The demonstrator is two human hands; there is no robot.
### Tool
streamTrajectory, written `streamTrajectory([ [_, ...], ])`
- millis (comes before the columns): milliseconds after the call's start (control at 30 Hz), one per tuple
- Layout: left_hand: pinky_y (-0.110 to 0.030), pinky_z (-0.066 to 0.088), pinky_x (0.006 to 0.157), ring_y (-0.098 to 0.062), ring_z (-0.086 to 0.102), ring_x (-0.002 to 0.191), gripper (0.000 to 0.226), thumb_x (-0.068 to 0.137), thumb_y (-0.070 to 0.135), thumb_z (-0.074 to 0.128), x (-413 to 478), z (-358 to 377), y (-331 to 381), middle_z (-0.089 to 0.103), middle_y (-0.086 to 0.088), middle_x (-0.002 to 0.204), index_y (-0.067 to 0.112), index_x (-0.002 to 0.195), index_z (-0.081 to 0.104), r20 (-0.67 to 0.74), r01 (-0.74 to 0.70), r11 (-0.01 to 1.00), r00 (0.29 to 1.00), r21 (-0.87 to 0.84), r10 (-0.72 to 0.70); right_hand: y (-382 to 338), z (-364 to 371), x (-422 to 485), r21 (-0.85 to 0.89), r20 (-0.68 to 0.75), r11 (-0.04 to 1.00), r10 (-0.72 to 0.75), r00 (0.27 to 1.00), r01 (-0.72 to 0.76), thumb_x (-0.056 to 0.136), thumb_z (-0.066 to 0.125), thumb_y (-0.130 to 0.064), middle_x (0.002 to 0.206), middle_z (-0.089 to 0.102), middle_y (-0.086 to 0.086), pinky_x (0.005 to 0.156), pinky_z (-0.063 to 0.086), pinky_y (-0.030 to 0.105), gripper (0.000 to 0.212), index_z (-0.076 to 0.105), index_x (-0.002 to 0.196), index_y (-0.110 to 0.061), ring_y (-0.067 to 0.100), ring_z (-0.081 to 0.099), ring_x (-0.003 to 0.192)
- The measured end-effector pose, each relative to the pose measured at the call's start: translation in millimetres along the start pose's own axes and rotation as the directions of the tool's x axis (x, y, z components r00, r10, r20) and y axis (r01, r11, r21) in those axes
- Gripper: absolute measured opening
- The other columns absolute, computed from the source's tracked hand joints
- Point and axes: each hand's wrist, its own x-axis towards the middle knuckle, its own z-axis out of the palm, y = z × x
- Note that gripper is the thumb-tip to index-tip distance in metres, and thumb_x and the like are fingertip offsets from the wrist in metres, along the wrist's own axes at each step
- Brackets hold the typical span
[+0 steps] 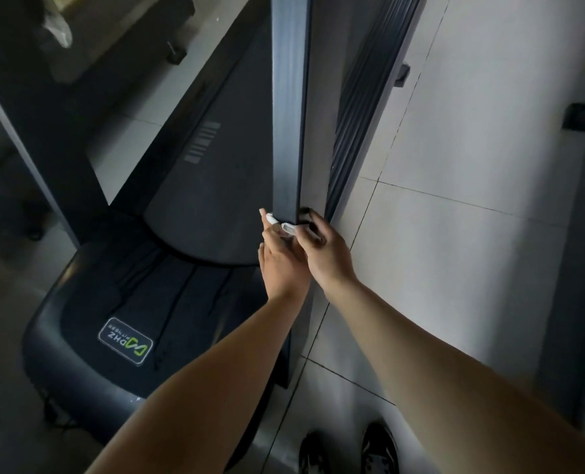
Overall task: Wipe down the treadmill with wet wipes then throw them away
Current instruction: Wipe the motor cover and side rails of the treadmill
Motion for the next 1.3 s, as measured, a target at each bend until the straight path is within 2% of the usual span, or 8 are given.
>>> streamTrajectory([
  [233,-0.045,0.042,0.108,-0.024,0.054,0.124,0.017,0.104,0.025,0.051,-24.5,17.5,-57.8,0.019,-0.002,0.168,0.029,0.106,0.034,0.054,-0.005,0.999,0.999,-0.04,0.007,49.3,27.4,-11.3,0.026,0.005,1.0,0.013,1.0,-0.013,0.096,0.062,-0.046,0.133,0.064,-0.01,0.094,0.052,0.025,0.058,0.041,0.149,-0.041,0.009,0.062,0.118],
  [333,-0.05,0.039,0.112,-0.023,0.047,0.133,0.03,0.104,0.025,0.052,-29.7,24.8,-76.3,0.006,0.018,0.164,0.009,0.128,0.043,0.043,-0.076,0.995,0.996,-0.057,0.078,66.7,35.2,-15.2,0.054,-0.039,0.997,-0.052,0.998,0.054,0.095,0.066,-0.041,0.14,0.06,-0.01,0.102,0.049,0.026,0.063,0.039,0.152,-0.04,0.008,0.058,0.125],
  [567,-0.055,0.03,0.118,0.034,0.014,0.126,0.052,0.103,0.018,0.053,-43.2,37.2,-114.0,0.014,0.005,0.165,-0.006,0.146,0.036,-0.004,-0.205,0.968,0.978,-0.147,0.207,109.9,57.4,-22.7,0.118,-0.076,0.973,-0.192,0.978,0.2,0.098,0.064,-0.034,0.152,0.041,-0.02,0.107,0.038,0.013,0.064,0.034,0.155,-0.036,-0.016,0.037,0.126],
  [733,-0.055,0.024,0.12,0.003,0.028,0.136,0.056,0.103,0.023,0.052,-55.8,48.8,-148.6,0.009,0.01,0.164,-0.005,0.147,0.034,-0.004,-0.27,0.958,0.963,-0.099,0.271,144.9,71.4,-25.7,0.127,-0.078,0.955,-0.259,0.963,0.267,0.1,0.062,-0.027,0.158,0.037,-0.017,0.114,0.036,0.021,0.063,0.033,0.156,-0.035,-0.01,0.032,0.137],
  [833,-0.055,0.024,0.121,-0.003,0.035,0.133,0.067,0.103,0.025,0.054,-69.7,54.8,-172.3,0.038,0.006,0.156,0.002,0.157,0.022,0.008,-0.26,0.959,0.965,-0.113,0.262,168.5,82.0,-32.6,0.213,-0.054,0.944,-0.246,0.968,0.252,0.1,0.062,-0.022,0.157,0.038,-0.018,0.11,0.038,0.015,0.064,0.034,0.155,-0.039,-0.009,0.035,0.138],
  [967,-0.05,0.016,0.124,-0.014,0.05,0.136,0.067,0.103,0.044,0.037,-79.9,65.6,-202.0,0.005,0.031,0.16,0.006,0.156,0.023,-0.004,-0.352,0.932,0.936,-0.084,0.353,202.2,97.1,-40.7,0.271,-0.061,0.929,-0.243,0.968,0.25,0.101,0.061,-0.025,0.153,0.039,-0.023,0.095,0.038,0.002,0.06,0.036,0.154,-0.039,-0.028,0.039,0.118],
  [1200,-0.034,-0.006,0.125,-0.009,0.024,0.152,0.072,0.102,0.049,0.032,-101.5,85.3,-248.1,0.034,0.004,0.162,0.039,0.157,-0.014,0.029,-0.284,0.956,0.958,-0.073,0.287,252.0,121.0,-51.0,0.16,-0.17,0.94,-0.275,0.946,0.301,0.097,0.064,-0.026,0.147,0.046,-0.024,0.1,0.033,0.008,0.058,0.042,0.15,-0.037,-0.026,0.04,0.119],
  [1300,-0.035,-0.008,0.124,-0.006,0.007,0.155,0.064,0.105,0.04,0.038,-116.6,89.2,-264.2,0.018,0.007,0.168,0.03,0.158,0.002,0.048,-0.243,0.969,0.968,-0.052,0.245,269.7,135.8,-59.5,0.101,-0.238,0.947,-0.276,0.931,0.306,0.095,0.067,-0.023,0.141,0.05,-0.015,0.103,0.037,0.014,0.056,0.046,0.145,-0.031,-0.018,0.046,0.118],
])
